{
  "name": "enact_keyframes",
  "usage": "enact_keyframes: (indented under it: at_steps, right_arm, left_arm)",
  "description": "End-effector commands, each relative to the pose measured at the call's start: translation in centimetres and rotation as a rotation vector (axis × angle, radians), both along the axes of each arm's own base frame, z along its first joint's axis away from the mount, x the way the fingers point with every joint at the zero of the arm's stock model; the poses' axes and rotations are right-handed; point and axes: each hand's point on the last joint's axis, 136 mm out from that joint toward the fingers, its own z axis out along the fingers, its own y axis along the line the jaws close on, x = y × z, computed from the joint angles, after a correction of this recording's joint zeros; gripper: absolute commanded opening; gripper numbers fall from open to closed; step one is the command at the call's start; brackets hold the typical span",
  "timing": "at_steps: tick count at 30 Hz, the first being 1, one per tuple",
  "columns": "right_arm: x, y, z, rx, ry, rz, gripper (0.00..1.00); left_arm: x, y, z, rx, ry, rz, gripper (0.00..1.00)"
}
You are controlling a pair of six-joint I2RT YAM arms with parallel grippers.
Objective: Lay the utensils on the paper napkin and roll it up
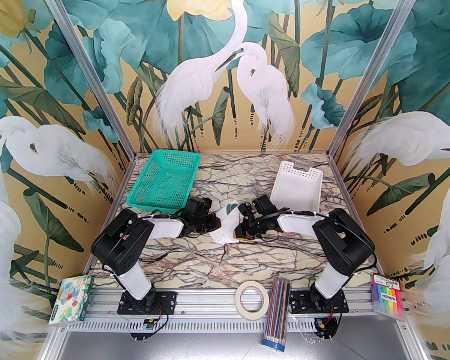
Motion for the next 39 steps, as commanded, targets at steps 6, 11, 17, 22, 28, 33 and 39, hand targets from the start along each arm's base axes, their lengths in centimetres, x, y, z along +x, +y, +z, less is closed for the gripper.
enact_keyframes:
  at_steps: [6, 11, 17, 22, 28, 33, 39]
  right_arm:
    - [0.4, 0.0, -1.2, -0.084, 0.019, -0.014, 0.15]
    - [-0.3, 0.2, -2.4, -0.118, 0.047, 0.008, 0.15]
    - [-0.5, 0.1, -3.1, -0.149, 0.057, 0.015, 0.15]
    - [-0.9, -0.5, -4.0, -0.197, 0.072, 0.018, 0.15]
    - [-1.4, -1.1, -4.0, -0.215, 0.078, 0.024, 0.16]
    - [-1.7, -1.6, -2.5, -0.226, 0.040, 0.037, 0.24]
    - [-1.8, -2.5, -0.4, -0.226, -0.013, 0.047, 0.32]
  left_arm:
    - [-1.5, 1.9, -2.9, 0.111, 0.079, 0.031, 0.08]
    - [-1.6, 1.9, -2.9, 0.113, 0.080, 0.031, 0.08]
    - [-1.6, 2.0, -3.2, 0.116, 0.088, 0.034, 0.08]
    - [-1.6, 2.1, -3.3, 0.120, 0.091, 0.038, 0.08]
    - [-1.6, 2.2, -3.5, 0.129, 0.095, 0.039, 0.08]
    - [-1.7, 2.2, -3.5, 0.132, 0.095, 0.040, 0.08]
    - [-1.6, 2.3, -3.3, 0.133, 0.092, 0.042, 0.08]
